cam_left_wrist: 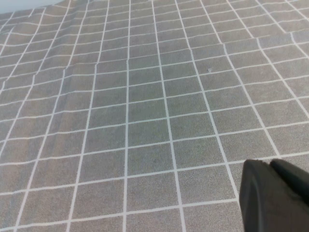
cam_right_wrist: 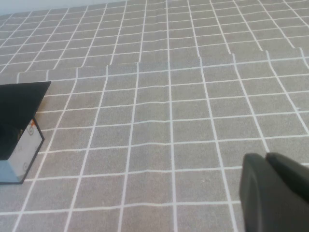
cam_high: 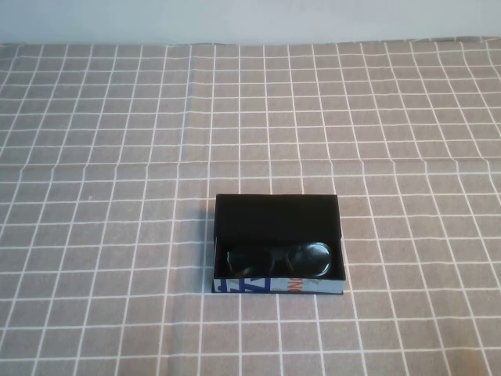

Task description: Take glasses out of glasses case

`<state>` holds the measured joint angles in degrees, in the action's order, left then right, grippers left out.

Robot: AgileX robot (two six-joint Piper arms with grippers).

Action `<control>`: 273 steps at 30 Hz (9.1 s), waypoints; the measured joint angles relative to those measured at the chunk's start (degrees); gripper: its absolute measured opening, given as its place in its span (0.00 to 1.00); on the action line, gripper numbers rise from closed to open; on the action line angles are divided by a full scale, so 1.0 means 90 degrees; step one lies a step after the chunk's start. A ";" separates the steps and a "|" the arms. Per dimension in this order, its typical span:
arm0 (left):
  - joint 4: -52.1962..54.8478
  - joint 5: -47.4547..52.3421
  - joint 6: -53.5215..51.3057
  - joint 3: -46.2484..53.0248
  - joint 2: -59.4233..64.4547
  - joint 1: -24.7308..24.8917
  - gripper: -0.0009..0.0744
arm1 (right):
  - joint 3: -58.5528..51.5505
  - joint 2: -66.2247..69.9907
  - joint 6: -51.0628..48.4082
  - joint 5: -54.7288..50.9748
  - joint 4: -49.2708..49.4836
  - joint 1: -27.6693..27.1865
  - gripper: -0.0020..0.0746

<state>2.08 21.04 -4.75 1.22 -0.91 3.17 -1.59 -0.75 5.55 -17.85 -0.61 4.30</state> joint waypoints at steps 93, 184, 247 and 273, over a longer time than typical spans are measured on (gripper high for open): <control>0.0000 0.0000 0.0000 0.0000 0.0000 0.0000 0.01 | 0.3717 0.3721 -0.4569 -0.0809 0.4329 0.0000 0.00; 0.0000 0.0000 0.0000 0.0000 0.0000 0.0000 0.01 | 1.1315 1.1478 -0.3101 -0.5838 0.0580 0.3606 0.08; 0.0000 0.0000 0.0000 0.0000 0.0000 0.0000 0.01 | 0.4476 0.5684 0.1144 -0.1148 -0.0735 0.2462 0.51; 0.0000 0.0000 0.0000 0.0000 0.0000 0.0000 0.01 | 0.0796 0.1310 -0.0800 0.1840 -0.0085 0.0596 0.51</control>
<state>2.08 21.04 -4.75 1.22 -0.91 3.17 5.57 11.04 -1.65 -1.30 -1.38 9.66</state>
